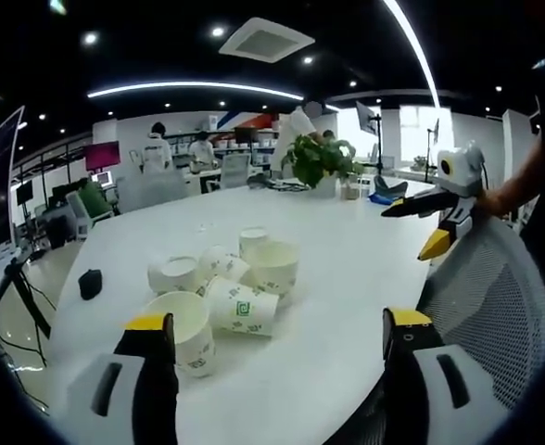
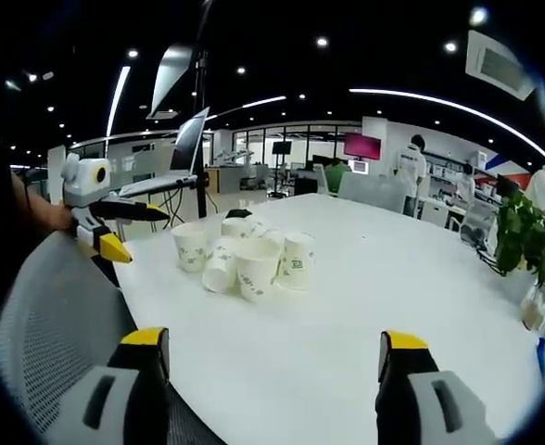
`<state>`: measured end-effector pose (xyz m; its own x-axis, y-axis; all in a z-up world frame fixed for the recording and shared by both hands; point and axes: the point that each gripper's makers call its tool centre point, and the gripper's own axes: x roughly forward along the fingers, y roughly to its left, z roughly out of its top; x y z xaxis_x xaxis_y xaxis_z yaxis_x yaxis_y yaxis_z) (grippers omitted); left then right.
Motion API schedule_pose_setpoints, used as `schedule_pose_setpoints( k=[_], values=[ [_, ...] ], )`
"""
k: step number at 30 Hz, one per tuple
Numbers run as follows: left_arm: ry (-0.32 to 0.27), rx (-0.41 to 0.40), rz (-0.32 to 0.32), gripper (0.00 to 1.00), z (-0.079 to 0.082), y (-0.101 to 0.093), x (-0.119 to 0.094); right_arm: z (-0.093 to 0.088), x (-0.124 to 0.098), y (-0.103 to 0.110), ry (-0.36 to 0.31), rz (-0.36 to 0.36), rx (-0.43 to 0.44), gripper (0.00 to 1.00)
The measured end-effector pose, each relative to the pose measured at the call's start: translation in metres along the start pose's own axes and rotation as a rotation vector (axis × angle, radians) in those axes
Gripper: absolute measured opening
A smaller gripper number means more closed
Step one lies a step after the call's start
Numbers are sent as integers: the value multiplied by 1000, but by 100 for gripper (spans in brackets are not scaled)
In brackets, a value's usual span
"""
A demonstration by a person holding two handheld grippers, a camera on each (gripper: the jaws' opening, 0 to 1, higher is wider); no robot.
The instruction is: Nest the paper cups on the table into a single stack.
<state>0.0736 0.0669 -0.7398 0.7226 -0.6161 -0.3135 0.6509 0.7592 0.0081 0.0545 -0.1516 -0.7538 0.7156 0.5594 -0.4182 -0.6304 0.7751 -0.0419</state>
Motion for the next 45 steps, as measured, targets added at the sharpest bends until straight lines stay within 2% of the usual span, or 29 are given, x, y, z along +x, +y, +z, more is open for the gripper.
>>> schedule_pose_setpoints(
  k=[4,8,14,15,17,25,34,45],
  values=[
    [-10,-22,6,87,3,2,-1,-2,0,0,8,-1,-2,94],
    [-11,-20,6,88,3,2,-1,-3,0,-1,13,-7,0,94],
    [39,-4,-19,87,-2,-1,1,-5,0,-2,20,-8,-1,94],
    [72,-13,-27,85,-5,-2,2,-5,0,-2,22,-9,-1,94],
    [76,-17,-48,82,-2,-4,5,-6,0,-3,25,-10,1,94],
    [56,5,-66,81,18,-4,23,-8,0,-4,30,-14,0,94],
    [56,-4,-57,74,29,4,39,-8,0,-4,28,-11,4,95],
    [59,4,-86,63,41,6,64,-8,0,-4,23,-7,5,95]
  ],
)
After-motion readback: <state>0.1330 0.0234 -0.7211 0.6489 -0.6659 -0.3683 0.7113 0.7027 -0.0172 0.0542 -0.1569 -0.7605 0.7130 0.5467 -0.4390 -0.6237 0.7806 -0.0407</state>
